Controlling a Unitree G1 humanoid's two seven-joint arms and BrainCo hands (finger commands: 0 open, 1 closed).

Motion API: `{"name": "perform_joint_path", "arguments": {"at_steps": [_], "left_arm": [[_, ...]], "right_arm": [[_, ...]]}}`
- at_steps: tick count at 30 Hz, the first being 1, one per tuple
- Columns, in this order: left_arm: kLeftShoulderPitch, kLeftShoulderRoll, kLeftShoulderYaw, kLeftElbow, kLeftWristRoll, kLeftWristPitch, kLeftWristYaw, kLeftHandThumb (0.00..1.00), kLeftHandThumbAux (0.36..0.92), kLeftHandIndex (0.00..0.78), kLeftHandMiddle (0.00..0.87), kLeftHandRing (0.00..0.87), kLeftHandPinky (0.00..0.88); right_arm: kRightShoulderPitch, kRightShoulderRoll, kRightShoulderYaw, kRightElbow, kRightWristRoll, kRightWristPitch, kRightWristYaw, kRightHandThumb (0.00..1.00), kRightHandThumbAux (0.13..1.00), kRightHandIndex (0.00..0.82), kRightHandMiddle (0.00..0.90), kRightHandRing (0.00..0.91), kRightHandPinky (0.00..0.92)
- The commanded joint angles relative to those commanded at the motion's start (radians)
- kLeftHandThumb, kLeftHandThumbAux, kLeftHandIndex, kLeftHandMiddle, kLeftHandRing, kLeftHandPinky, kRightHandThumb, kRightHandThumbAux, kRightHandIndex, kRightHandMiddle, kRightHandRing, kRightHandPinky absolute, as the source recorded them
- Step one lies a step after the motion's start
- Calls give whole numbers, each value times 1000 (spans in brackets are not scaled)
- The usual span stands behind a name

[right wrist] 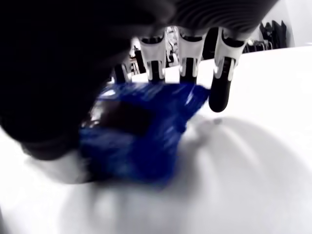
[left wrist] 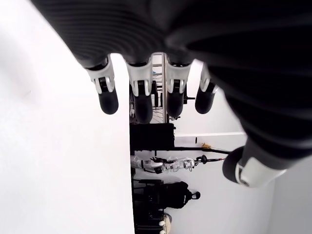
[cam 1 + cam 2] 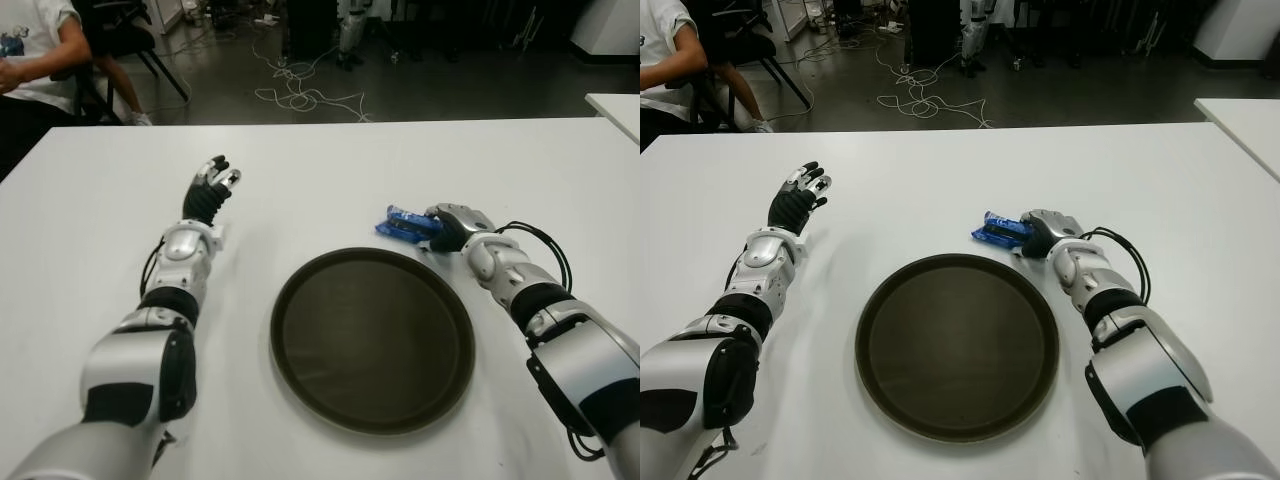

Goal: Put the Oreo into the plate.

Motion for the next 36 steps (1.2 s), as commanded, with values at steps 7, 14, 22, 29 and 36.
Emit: {"name": "perform_joint_path", "arguments": {"at_steps": [7, 14, 22, 29, 36], "left_arm": [[-1, 1, -3, 1, 3, 1, 8, 155, 589, 54, 126, 108, 100], [-1, -2, -1, 0, -1, -1, 7, 152, 576, 45, 114, 96, 86], [-1, 0, 5, 0, -6, 3, 2, 163, 565, 43, 109, 91, 81], [-1, 1, 3, 0, -4, 3, 4, 166, 558, 45, 108, 86, 75], [-1, 2, 3, 1, -4, 2, 4, 171, 561, 45, 109, 88, 78]], "right_arm": [[1, -2, 3, -1, 2, -6, -13, 684, 727, 429, 610, 602, 538], [1, -3, 3, 0, 2, -8, -29, 687, 727, 429, 612, 607, 543], [-1, -1, 7, 1, 0, -1, -33, 686, 727, 429, 611, 606, 544], [-1, 1, 3, 0, 3, 6, -38, 686, 727, 428, 606, 603, 540], [1, 0, -5, -2, 10, 0, -46, 686, 726, 428, 608, 605, 545]]}}
